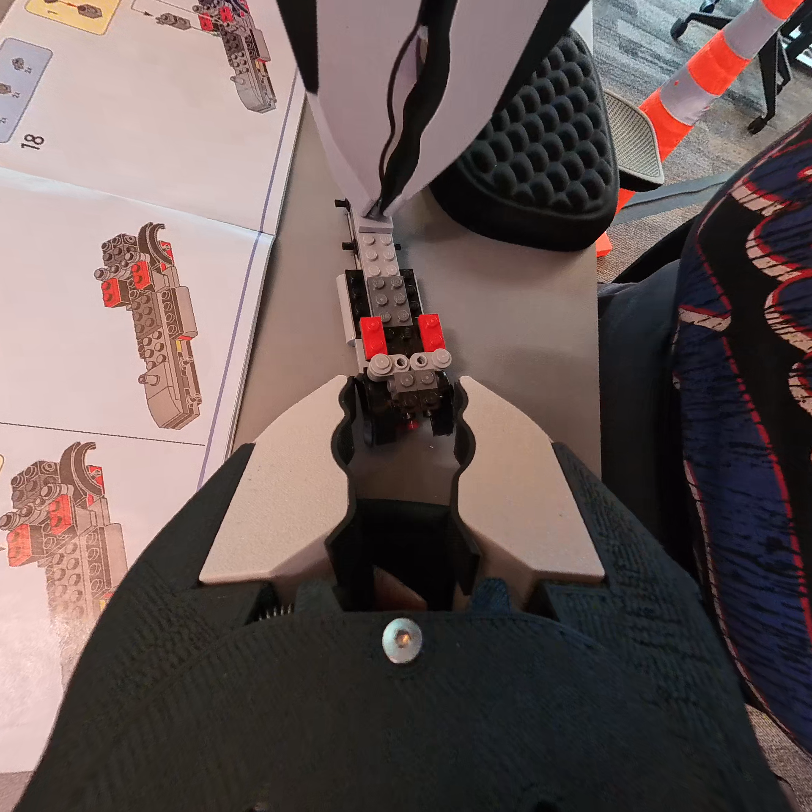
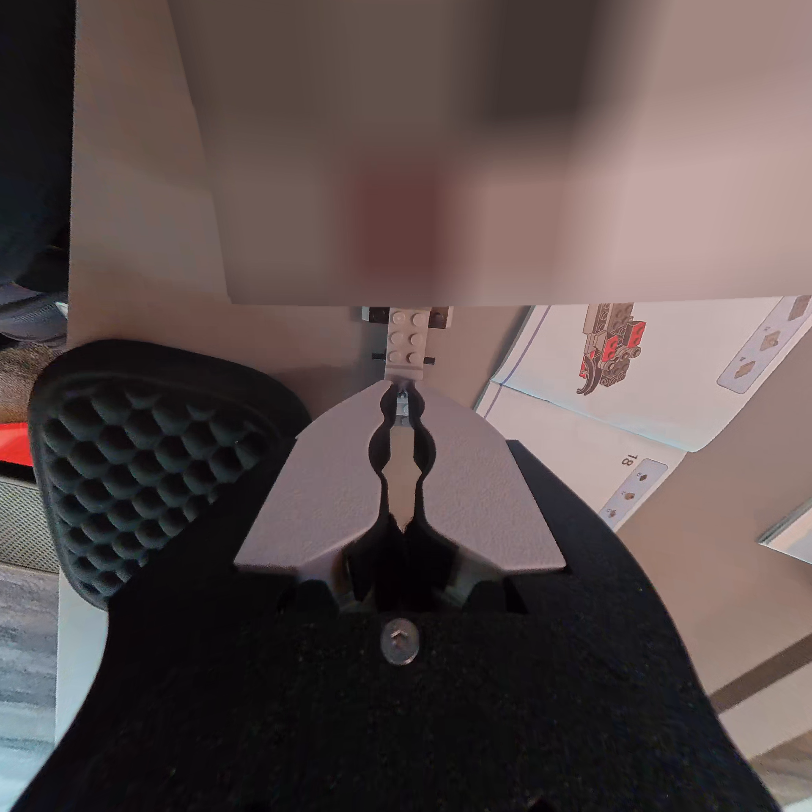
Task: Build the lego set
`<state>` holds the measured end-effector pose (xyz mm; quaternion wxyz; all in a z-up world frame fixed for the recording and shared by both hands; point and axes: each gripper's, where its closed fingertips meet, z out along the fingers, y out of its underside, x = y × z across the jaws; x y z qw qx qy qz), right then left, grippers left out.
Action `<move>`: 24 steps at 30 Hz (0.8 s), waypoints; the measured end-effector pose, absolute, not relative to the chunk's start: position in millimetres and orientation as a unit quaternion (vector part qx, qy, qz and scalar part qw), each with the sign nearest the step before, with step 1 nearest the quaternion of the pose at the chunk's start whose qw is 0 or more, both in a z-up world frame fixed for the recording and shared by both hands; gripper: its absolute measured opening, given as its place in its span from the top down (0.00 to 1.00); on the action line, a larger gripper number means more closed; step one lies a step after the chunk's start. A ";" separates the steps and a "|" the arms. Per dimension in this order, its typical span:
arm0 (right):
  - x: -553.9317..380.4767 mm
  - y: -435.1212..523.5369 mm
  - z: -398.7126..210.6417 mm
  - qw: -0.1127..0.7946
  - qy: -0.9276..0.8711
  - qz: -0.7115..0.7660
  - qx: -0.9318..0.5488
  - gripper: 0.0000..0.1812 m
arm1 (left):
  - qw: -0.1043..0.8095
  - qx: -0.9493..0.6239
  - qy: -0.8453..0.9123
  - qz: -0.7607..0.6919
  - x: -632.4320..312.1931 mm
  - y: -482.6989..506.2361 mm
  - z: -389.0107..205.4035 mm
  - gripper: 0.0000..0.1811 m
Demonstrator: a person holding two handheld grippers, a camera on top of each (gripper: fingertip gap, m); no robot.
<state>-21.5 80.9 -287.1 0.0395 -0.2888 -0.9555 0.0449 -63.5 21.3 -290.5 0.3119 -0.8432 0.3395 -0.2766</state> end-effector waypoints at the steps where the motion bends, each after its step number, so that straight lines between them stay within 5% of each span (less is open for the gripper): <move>1: -21.4 80.9 -287.3 0.040 -0.957 0.037 -0.285 0.97 | 0.312 -0.843 0.340 -0.276 -63.4 21.3 -290.5 0.76; 24: -23.0 79.8 -288.5 0.023 -0.957 0.026 -0.290 0.98 | 0.313 -0.843 0.341 -0.273 -63.8 21.3 -291.0 0.76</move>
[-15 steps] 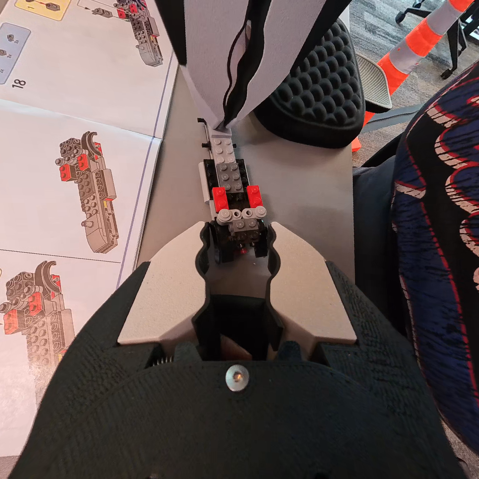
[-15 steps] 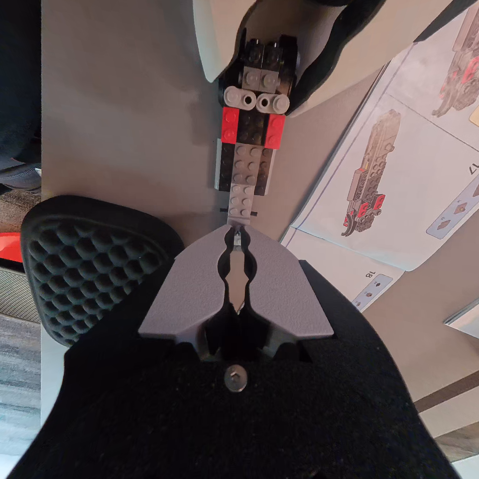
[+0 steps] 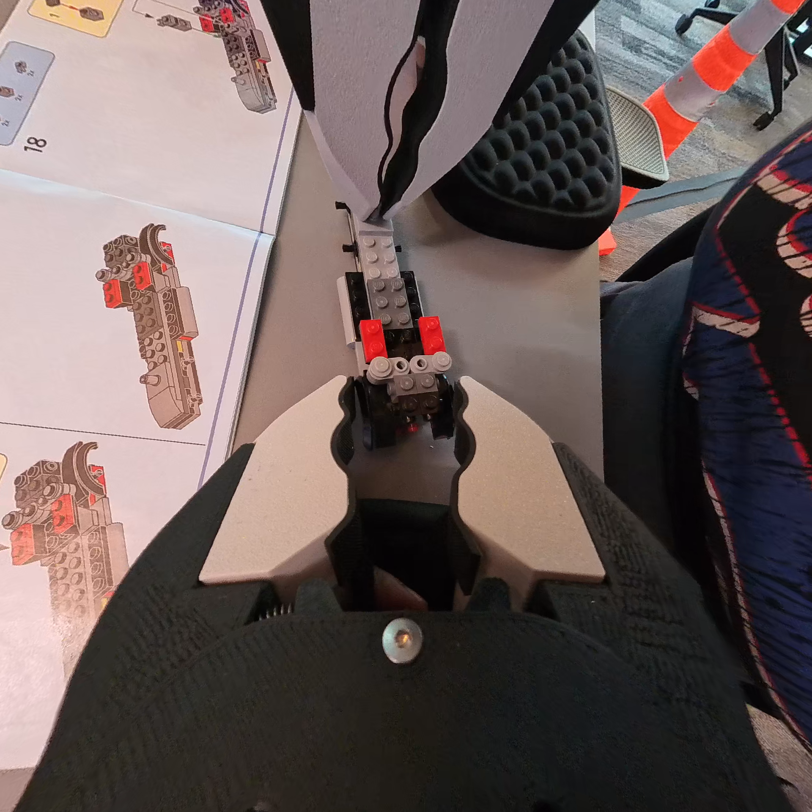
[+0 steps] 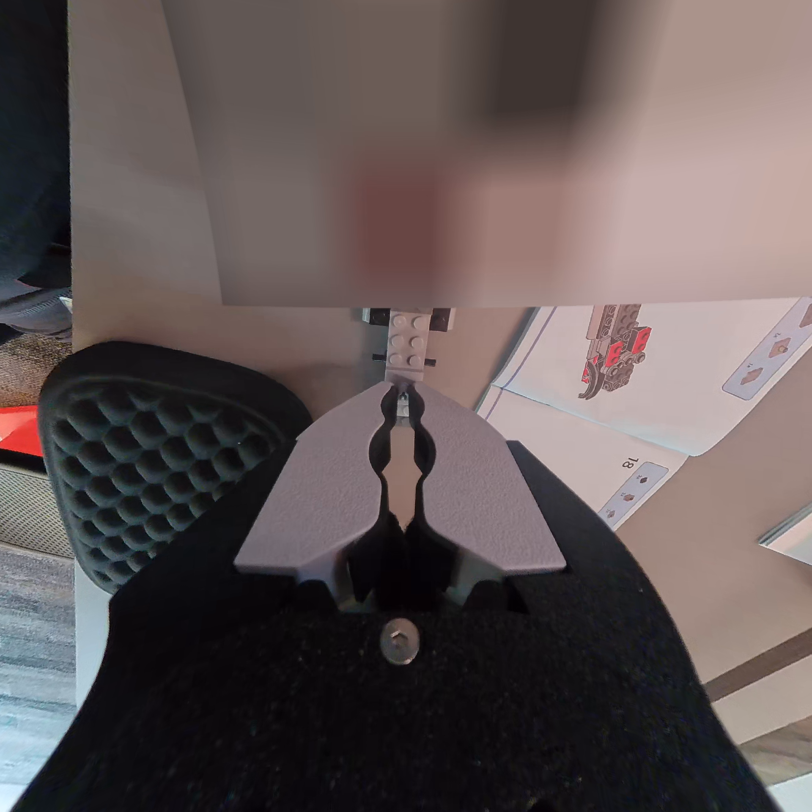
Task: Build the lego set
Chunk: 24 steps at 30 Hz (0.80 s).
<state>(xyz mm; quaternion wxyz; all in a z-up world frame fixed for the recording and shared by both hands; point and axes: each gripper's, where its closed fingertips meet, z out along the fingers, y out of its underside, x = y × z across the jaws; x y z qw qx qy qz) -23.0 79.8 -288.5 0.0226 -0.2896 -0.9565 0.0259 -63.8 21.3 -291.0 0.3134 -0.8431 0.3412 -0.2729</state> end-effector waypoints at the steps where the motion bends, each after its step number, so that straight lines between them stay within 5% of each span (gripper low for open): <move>1: -23.0 79.8 -288.4 0.026 -0.956 0.025 -0.290 0.98 | 0.317 -0.842 0.342 -0.272 -63.9 21.2 -290.3 0.76; 7: -23.1 80.0 -288.2 0.025 -0.952 0.031 -0.303 0.98 | 0.370 -0.812 0.314 -0.325 -67.3 22.0 -268.2 0.75; 24: -22.9 78.4 -287.7 0.029 -0.951 0.029 -0.308 0.97 | 0.330 -0.835 0.333 -0.288 -65.0 21.2 -285.7 0.79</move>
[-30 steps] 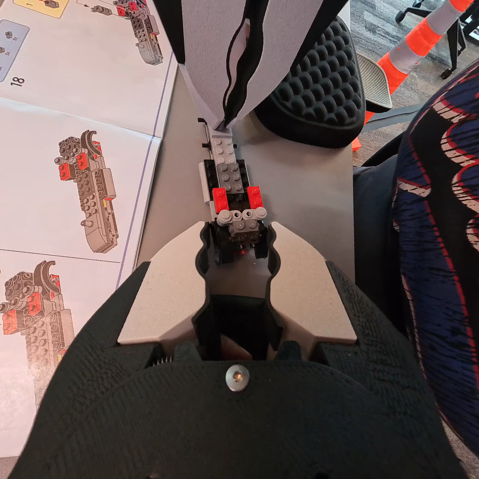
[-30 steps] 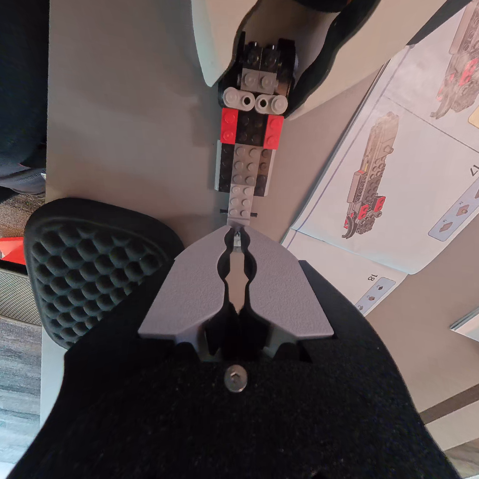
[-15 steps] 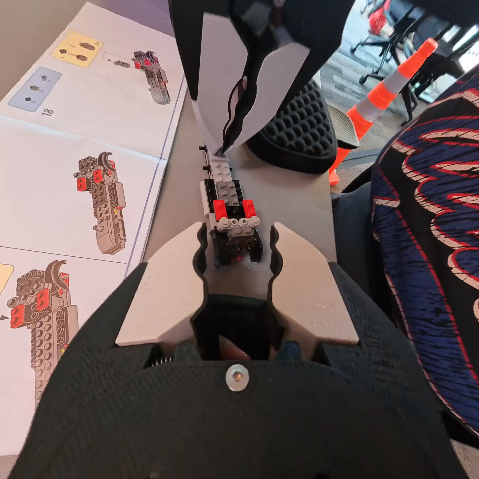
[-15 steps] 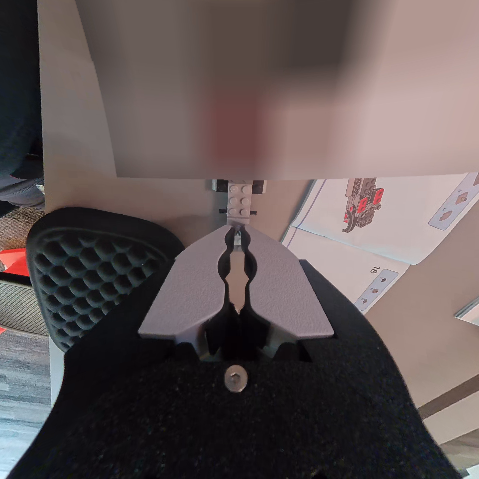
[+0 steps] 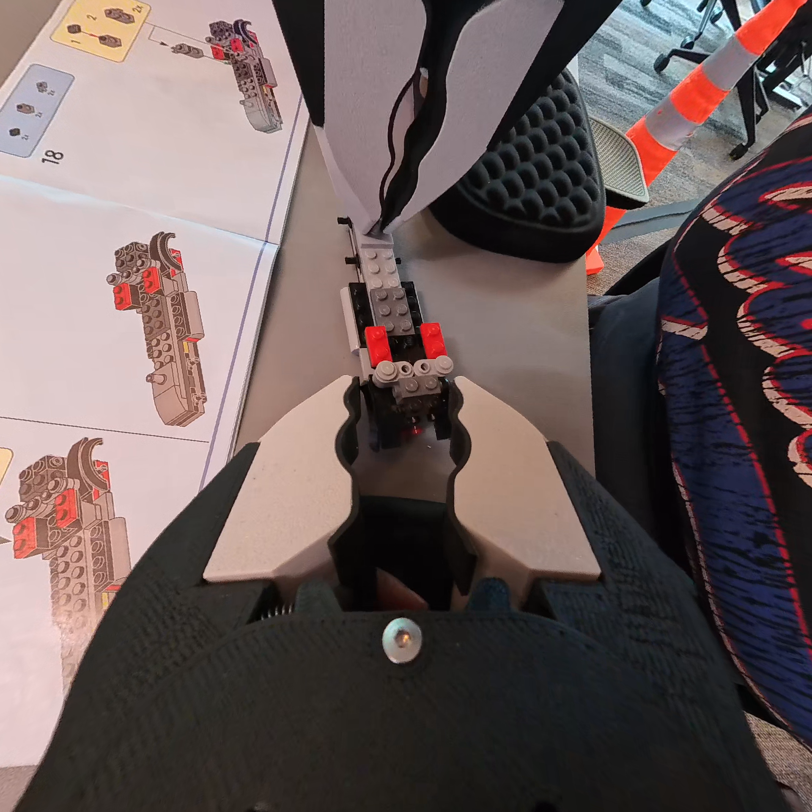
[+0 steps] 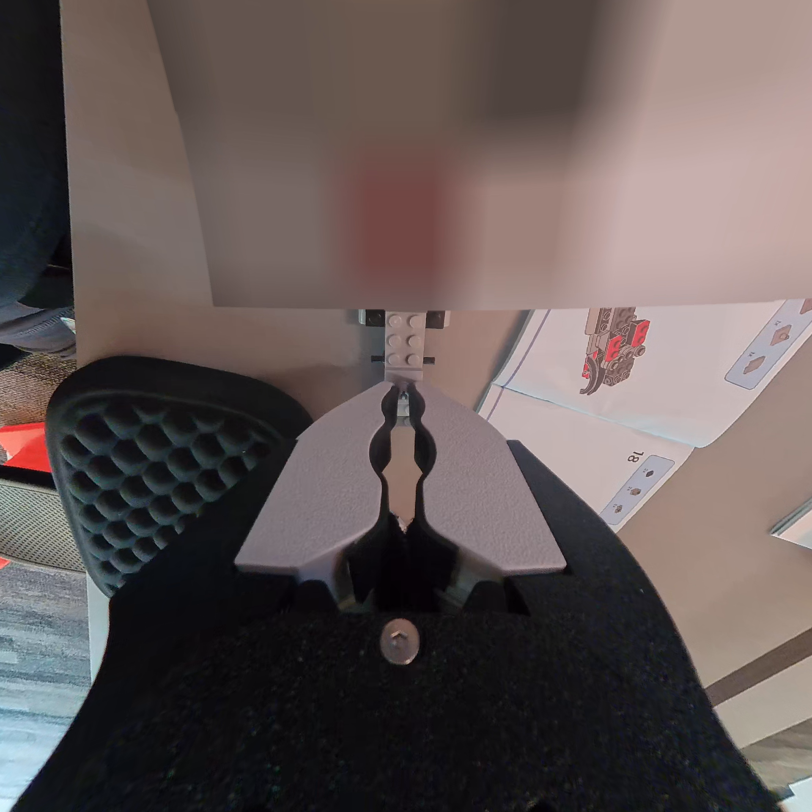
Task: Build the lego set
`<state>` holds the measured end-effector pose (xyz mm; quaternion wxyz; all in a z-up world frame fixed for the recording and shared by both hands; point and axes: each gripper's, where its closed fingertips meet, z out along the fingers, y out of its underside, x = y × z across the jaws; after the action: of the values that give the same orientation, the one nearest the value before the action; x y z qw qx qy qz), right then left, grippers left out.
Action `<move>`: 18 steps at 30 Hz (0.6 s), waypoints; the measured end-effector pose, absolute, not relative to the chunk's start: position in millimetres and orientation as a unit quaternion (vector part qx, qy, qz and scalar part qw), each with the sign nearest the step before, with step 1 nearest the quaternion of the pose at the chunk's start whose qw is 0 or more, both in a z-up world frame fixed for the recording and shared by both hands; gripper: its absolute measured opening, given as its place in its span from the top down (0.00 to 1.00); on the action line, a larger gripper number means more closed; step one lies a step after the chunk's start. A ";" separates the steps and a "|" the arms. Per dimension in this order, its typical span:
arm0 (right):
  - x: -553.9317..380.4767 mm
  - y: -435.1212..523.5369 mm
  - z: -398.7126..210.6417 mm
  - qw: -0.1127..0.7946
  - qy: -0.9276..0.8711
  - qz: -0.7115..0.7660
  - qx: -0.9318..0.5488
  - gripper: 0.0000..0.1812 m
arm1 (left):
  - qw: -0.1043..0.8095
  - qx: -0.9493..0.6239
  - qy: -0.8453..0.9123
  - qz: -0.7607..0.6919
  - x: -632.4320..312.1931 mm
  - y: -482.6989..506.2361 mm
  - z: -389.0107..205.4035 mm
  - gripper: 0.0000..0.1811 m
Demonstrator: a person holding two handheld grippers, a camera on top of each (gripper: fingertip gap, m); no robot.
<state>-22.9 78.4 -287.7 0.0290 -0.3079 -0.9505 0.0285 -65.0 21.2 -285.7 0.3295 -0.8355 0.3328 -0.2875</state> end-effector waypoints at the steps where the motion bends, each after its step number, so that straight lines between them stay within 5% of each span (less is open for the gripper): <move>1: -22.9 78.2 -287.7 0.028 -0.950 0.028 -0.309 0.97 | 0.329 -0.836 0.332 -0.288 -65.1 21.1 -285.8 0.79; 18: -22.4 77.7 -287.4 0.021 -0.951 0.003 -0.309 0.98 | 0.325 -0.837 0.329 -0.292 -65.0 21.4 -286.4 0.79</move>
<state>-22.4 77.7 -287.4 0.0210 -0.3094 -0.9507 0.0026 -65.0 21.4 -286.4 0.3248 -0.8369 0.3294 -0.2924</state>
